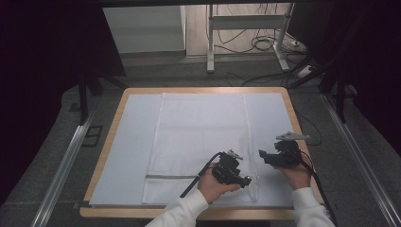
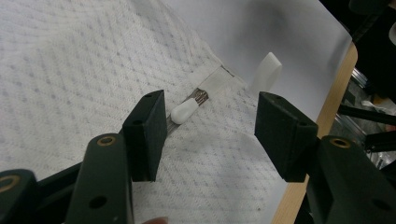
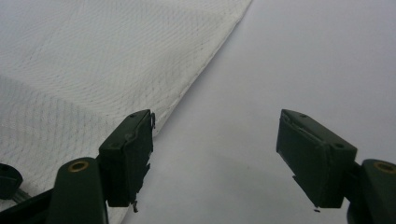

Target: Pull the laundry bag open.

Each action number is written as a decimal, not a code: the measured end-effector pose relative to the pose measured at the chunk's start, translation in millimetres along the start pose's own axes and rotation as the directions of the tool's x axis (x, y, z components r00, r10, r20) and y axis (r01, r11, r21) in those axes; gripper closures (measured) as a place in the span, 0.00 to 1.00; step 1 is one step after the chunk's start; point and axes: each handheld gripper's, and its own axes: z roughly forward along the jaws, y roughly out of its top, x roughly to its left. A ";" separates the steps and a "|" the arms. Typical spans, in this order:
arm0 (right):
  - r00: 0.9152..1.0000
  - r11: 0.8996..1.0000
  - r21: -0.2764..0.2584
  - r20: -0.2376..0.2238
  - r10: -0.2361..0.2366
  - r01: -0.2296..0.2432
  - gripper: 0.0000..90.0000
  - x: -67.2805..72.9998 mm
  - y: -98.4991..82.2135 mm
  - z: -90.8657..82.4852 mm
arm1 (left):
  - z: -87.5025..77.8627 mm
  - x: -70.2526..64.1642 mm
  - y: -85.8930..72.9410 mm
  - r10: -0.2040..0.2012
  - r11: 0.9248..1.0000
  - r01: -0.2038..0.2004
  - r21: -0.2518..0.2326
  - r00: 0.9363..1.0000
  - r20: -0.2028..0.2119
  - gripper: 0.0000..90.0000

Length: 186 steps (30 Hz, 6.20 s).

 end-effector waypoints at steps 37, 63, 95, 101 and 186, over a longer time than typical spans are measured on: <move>1.000 1.000 -0.002 0.009 0.002 -0.002 0.30 -0.6 0.3 -0.6 | 9.5 8.0 0.1 -0.071 0.997 0.070 0.028 0.995 0.067 0.57; 1.000 1.000 0.017 -0.004 0.026 -0.026 0.31 0.0 -0.1 2.3 | 13.9 2.7 2.6 -0.062 0.998 0.062 0.032 0.998 0.024 0.57; 0.999 0.999 0.018 0.001 0.036 -0.036 0.31 -2.3 0.6 0.8 | 17.3 3.8 5.3 -0.102 0.995 0.100 0.027 0.992 0.072 0.52; 0.999 0.999 0.014 0.000 0.040 -0.040 0.31 -2.2 0.7 0.5 | 19.2 -0.9 6.6 -0.084 0.996 0.083 0.029 0.996 0.044 0.52; 0.995 0.994 0.043 -0.024 0.099 -0.098 0.34 -8.0 0.5 0.6 | 21.6 0.2 16.9 -0.133 0.989 0.142 -0.027 0.966 0.220 0.61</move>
